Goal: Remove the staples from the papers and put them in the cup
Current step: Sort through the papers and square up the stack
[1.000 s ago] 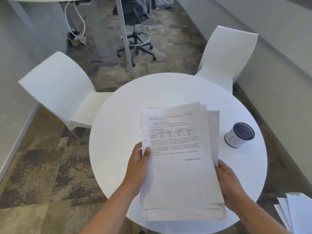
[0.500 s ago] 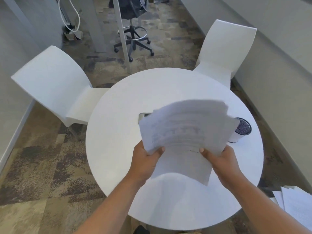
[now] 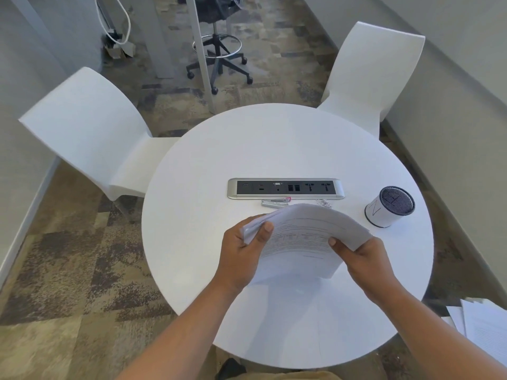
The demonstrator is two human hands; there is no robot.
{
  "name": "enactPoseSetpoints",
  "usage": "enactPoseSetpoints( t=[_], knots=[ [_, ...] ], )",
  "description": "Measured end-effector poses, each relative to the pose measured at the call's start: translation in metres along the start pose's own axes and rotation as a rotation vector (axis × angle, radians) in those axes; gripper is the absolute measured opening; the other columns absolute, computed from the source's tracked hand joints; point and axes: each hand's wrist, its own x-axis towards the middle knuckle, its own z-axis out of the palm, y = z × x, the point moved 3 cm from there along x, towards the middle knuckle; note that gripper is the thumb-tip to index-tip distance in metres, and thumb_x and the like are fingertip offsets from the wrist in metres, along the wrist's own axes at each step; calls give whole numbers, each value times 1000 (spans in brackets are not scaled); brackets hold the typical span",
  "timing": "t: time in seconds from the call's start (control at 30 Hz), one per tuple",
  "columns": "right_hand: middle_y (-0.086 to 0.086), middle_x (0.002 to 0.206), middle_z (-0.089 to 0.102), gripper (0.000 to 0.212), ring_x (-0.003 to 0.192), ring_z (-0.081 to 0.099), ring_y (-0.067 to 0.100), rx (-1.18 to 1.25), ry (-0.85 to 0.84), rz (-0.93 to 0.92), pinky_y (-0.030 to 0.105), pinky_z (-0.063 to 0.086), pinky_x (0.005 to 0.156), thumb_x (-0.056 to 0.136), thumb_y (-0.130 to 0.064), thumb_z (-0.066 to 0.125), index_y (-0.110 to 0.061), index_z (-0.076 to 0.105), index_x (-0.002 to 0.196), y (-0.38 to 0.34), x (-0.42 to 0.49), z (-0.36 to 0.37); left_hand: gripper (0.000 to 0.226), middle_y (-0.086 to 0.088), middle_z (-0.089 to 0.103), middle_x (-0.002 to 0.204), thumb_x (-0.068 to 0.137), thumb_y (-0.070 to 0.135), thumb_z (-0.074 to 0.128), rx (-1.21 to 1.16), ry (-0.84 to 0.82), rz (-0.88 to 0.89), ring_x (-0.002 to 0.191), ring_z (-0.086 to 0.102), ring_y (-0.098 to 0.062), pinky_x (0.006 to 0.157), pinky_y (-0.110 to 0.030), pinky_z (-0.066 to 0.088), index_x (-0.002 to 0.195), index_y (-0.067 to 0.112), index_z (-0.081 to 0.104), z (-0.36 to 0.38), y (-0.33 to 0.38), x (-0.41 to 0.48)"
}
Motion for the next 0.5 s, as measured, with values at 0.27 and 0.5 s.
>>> enactPoseSetpoints(
  t=[0.27,0.5],
  knots=[
    [-4,103,77,44,101,71,18,38,-61,-55,37,55,92,87,3,67,-38,75,100,1,-8,1,49,-6,78,101,80,57,49,-69,91,-31,97,71,-21,83,-33,52,93,20,79,-3,2,-1],
    [-6,109,76,47,107,68,17,28,-87,-72,38,52,93,86,2,68,-39,70,108,-5,-9,5,57,9,77,102,67,68,77,62,-1,-5,100,71,-11,81,-28,57,105,26,76,-4,6,-3]
  ],
)
